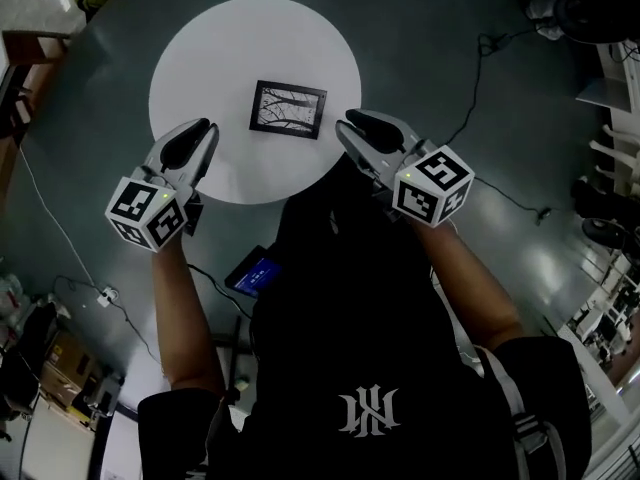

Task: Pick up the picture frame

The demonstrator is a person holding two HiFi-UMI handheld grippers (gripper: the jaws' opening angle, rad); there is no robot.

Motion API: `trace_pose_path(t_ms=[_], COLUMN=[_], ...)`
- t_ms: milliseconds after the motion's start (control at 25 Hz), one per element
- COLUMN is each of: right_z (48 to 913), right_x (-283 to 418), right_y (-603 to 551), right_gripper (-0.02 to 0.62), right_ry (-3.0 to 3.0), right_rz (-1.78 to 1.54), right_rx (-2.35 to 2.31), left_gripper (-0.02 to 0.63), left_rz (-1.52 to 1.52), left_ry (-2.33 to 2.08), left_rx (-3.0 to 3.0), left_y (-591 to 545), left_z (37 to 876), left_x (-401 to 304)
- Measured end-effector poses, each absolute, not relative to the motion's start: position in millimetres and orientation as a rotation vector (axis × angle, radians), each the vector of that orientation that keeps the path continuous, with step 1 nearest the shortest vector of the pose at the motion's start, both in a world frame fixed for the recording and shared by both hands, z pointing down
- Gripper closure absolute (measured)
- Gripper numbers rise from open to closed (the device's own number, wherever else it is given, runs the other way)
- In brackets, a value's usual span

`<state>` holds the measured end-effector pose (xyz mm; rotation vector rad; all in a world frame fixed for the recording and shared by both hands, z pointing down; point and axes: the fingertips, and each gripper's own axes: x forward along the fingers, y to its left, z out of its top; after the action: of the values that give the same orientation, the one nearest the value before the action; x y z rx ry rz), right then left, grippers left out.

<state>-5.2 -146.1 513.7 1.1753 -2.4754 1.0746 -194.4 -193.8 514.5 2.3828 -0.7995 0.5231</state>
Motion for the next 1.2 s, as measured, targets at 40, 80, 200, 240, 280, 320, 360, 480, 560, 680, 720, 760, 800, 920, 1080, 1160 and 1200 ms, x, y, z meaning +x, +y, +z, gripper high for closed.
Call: trace_pose_path(t_ms=[40,80,200,240,280,320,360,480,560,680,720,760,800,920,1080,1160,1200], right_z=[526,540,577,588,599,609,619,646,661,676,680,685,690,704,709,713,715], right_x=[-4,-2,3,4,4,3,1,-2,-4,-10,-13,-15,-17,-14,-12,-13,-13], right_y=[-148,-149,-151,-151,-150,-149,-147,-140,-137,-137,-138,-139,-139,-140,-142,-142,-142], right_gripper=[0.505,0.503,0.494,0.483,0.477,0.471,0.471,0.471,0.471,0.455,0.443,0.437,0.436,0.428,0.431,0.43,0.43], right_ry=[-2.457,-2.438,-2.38,-2.359,-2.339,-2.319,-2.3,-2.241,-2.205,-2.165,-2.156,-2.146,-2.132,-2.075,-2.039,-2.022,-2.015], right_rz=[1.099,1.125,1.205,1.232,1.257,1.28,1.3,1.345,1.378,1.434,1.442,1.444,1.441,1.452,1.441,1.444,1.45], right_rx=[1.186,1.195,1.227,1.238,1.244,1.243,1.238,1.219,1.225,1.25,1.257,1.264,1.274,1.325,1.379,1.382,1.385], left_gripper=[0.545,0.541,0.534,0.529,0.526,0.525,0.525,0.525,0.517,0.512,0.509,0.506,0.502,0.492,0.486,0.486,0.486], left_rz=[0.553,0.582,0.659,0.683,0.707,0.733,0.758,0.805,0.818,0.85,0.863,0.875,0.882,0.898,0.923,0.922,0.923], left_ry=[-0.773,-0.745,-0.665,-0.643,-0.625,-0.611,-0.6,-0.572,-0.561,-0.554,-0.553,-0.55,-0.546,-0.533,-0.536,-0.54,-0.541], left_rx=[2.377,2.371,2.347,2.334,2.32,2.305,2.291,2.259,2.246,2.232,2.227,2.219,2.211,2.191,2.164,2.142,2.133], left_y=[-197,-198,-200,-200,-200,-200,-200,-200,-201,-205,-206,-207,-208,-208,-208,-208,-207], left_z=[527,539,576,587,598,609,618,642,656,672,676,681,685,695,704,709,711], left_x=[-189,-184,-170,-167,-165,-163,-163,-159,-156,-156,-157,-157,-157,-154,-152,-151,-151])
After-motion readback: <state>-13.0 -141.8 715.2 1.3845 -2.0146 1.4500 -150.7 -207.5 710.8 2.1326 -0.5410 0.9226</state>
